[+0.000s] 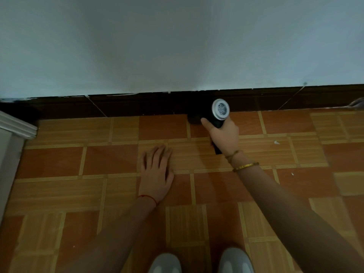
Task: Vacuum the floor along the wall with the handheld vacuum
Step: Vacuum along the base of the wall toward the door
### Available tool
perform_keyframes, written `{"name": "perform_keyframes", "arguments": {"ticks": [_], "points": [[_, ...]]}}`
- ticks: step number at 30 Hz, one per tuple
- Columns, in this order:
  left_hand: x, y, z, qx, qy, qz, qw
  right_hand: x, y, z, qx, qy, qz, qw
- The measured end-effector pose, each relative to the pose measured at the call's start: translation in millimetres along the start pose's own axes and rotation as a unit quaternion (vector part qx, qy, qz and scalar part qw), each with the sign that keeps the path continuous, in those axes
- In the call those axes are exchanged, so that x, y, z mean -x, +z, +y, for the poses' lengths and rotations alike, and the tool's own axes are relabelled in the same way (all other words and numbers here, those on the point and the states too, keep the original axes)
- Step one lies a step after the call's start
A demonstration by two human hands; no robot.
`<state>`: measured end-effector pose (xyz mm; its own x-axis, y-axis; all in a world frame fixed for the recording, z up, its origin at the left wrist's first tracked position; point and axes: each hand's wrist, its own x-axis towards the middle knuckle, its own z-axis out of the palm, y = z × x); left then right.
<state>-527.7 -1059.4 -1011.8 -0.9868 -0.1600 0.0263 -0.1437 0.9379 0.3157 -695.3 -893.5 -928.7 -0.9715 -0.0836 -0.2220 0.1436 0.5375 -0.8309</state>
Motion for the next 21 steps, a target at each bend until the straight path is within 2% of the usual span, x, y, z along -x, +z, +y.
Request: {"name": "perform_keyframes", "arguments": {"ticks": [4, 10, 12, 16, 18, 21], "points": [[0, 1, 0, 0.003, -0.001, 0.003, 1.0, 2, -22, 16, -0.009, 0.014, 0.072, 0.997], [0, 1, 0, -0.002, -0.001, 0.003, 1.0, 1, -25, 14, -0.036, 0.038, 0.041, 0.998], [0, 1, -1, 0.002, 0.001, 0.005, 1.0, -2, -32, 16, -0.061, 0.073, 0.066, 0.993], [1, 1, 0, 0.002, 0.001, 0.012, 1.0, 4, -39, 25, -0.058, 0.061, 0.123, 0.989], [1, 2, 0, 0.004, 0.001, 0.013, 1.0, 4, -40, 23, -0.067, 0.066, 0.117, 0.989], [0, 2, -1, 0.004, 0.003, 0.016, 1.0, 1, -37, 19, -0.072, 0.091, 0.042, 0.992]]}}
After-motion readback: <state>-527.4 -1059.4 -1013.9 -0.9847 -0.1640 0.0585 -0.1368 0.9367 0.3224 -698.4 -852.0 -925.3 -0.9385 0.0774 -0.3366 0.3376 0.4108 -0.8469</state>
